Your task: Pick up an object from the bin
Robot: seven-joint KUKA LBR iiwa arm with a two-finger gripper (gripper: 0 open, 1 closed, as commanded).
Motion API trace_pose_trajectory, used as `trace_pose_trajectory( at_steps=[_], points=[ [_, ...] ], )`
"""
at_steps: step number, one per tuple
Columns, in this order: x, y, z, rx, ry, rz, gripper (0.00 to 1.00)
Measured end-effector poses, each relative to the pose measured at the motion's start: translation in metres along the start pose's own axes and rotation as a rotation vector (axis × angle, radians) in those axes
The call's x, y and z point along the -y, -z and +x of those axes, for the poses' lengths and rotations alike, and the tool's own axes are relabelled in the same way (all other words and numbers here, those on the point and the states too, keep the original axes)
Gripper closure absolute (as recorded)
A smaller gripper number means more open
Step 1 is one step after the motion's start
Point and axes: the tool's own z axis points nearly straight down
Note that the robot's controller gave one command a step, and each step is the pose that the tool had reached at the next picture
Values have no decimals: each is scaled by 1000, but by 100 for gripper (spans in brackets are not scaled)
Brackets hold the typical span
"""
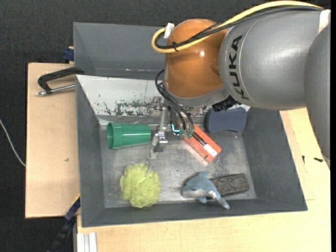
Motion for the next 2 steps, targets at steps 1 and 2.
trace_pose_trajectory(
  at_steps=[1, 2],
  points=[
    [1, 4, -2, 8, -2, -1, 0],
    [-8, -34, -6, 15, 54, -1, 0]
  ],
)
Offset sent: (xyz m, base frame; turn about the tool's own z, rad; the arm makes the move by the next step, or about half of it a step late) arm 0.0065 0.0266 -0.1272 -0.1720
